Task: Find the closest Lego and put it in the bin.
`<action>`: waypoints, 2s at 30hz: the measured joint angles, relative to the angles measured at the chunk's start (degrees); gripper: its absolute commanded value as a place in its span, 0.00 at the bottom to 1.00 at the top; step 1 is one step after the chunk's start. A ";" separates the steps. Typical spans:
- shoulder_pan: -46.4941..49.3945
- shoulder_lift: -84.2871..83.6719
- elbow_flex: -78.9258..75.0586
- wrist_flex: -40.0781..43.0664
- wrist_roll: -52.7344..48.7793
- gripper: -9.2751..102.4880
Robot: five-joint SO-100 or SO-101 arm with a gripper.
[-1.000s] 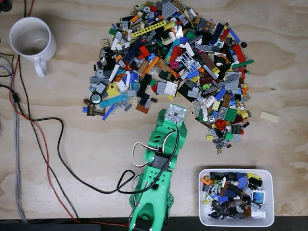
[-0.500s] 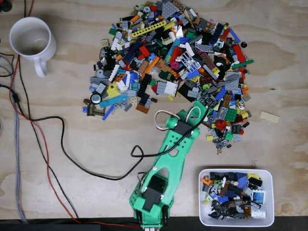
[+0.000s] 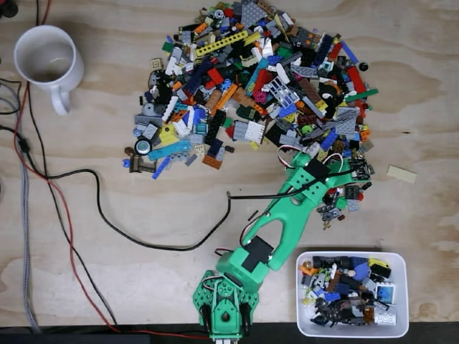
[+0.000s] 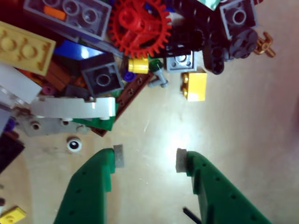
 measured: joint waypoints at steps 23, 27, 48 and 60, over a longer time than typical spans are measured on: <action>12.04 -9.23 1.14 -13.01 -2.55 0.22; 10.81 -3.34 4.22 -10.37 -2.81 0.22; 11.60 7.21 20.04 -19.34 -7.82 0.22; 10.81 5.54 23.29 -23.73 -9.49 0.17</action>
